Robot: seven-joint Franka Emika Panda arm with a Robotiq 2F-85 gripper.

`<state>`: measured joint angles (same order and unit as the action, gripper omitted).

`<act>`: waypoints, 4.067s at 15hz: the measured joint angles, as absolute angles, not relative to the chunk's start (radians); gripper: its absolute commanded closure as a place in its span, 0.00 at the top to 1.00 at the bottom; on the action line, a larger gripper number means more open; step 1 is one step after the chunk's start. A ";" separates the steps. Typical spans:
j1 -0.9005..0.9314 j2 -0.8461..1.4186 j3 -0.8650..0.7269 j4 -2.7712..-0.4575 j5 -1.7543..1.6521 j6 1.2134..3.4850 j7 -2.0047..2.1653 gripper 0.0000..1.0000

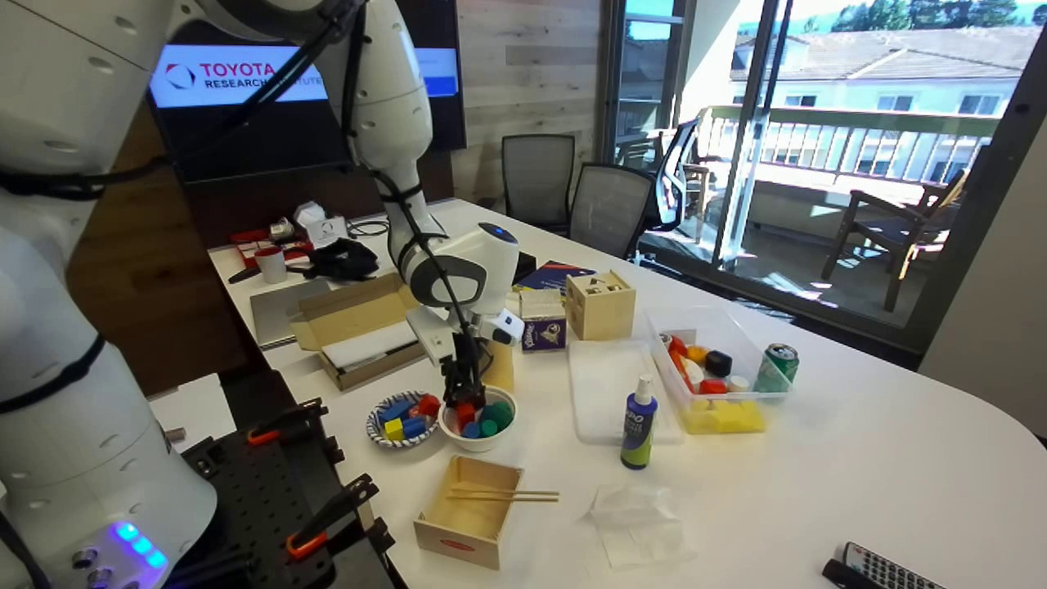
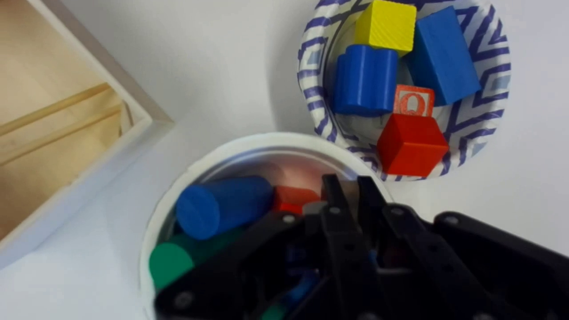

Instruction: Pick up the objects from the bowl and put them in the box

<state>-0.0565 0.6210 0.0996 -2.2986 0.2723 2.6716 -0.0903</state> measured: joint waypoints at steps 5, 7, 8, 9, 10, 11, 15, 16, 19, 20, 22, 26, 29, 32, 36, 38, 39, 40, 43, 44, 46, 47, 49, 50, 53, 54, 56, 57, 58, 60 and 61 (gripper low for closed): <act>-0.082 0.456 0.108 -2.341 0.275 2.510 -0.090 0.03; -0.081 0.377 0.080 -2.376 0.271 2.443 -0.062 0.03; -0.079 0.339 0.057 -2.398 0.260 2.418 -0.031 0.03; -0.079 0.303 0.030 -2.422 0.241 2.396 0.005 0.03; -0.079 0.272 -0.001 -2.446 0.216 2.376 0.047 0.03; -0.080 0.249 -0.032 -2.468 0.190 2.360 0.087 0.03; -0.086 0.239 -0.129 -2.525 0.128 2.338 0.190 0.03; -0.087 0.252 -0.139 -2.531 0.127 2.339 0.202 0.03; -0.092 0.314 -0.147 -2.532 0.129 2.364 0.207 0.03; -0.093 0.338 -0.147 -2.530 0.130 2.385 0.215 0.03; -0.093 0.382 -0.147 -2.523 0.137 2.426 0.225 0.03; -0.097 0.455 -0.143 -2.485 0.184 2.476 0.225 0.03; -0.097 0.491 -0.138 -2.442 0.212 2.477 0.225 0.03; -0.097 0.516 -0.138 -2.403 0.221 2.477 0.225 0.03; -0.103 0.562 -0.138 -2.362 0.231 2.478 0.225 0.45; -0.110 0.584 -0.133 -2.349 0.246 2.480 0.224 0.60; -0.111 0.588 -0.130 -2.346 0.253 2.481 0.224 0.68; -0.111 0.587 -0.126 -2.344 0.256 2.482 0.223 0.75; -0.099 0.561 -0.109 -2.341 0.255 2.482 0.223 0.97; -0.090 0.542 -0.101 -2.341 0.253 2.482 0.222 1.00; -0.071 0.500 -0.076 -2.342 0.253 2.482 0.222 1.00; -0.061 0.481 -0.062 -2.341 0.253 2.482 0.222 1.00; -0.041 0.465 -0.040 -2.336 0.253 2.482 0.222 1.00; -0.033 0.468 -0.031 -2.331 0.253 2.482 0.222 1.00; -0.014 0.503 -0.021 -2.310 0.253 2.483 0.222 1.00; -0.013 0.521 -0.019 -2.300 0.253 2.485 0.222 1.00; -0.013 0.562 -0.017 -2.276 0.253 2.487 0.222 1.00; -0.013 0.584 -0.017 -2.261 0.253 2.487 0.222 1.00; -0.013 0.606 -0.017 -2.245 0.253 2.487 0.222 1.00; -0.013 0.645 -0.014 -2.212 0.253 2.487 0.222 1.00; -0.013 0.663 -0.012 -2.195 0.253 2.487 0.222 1.00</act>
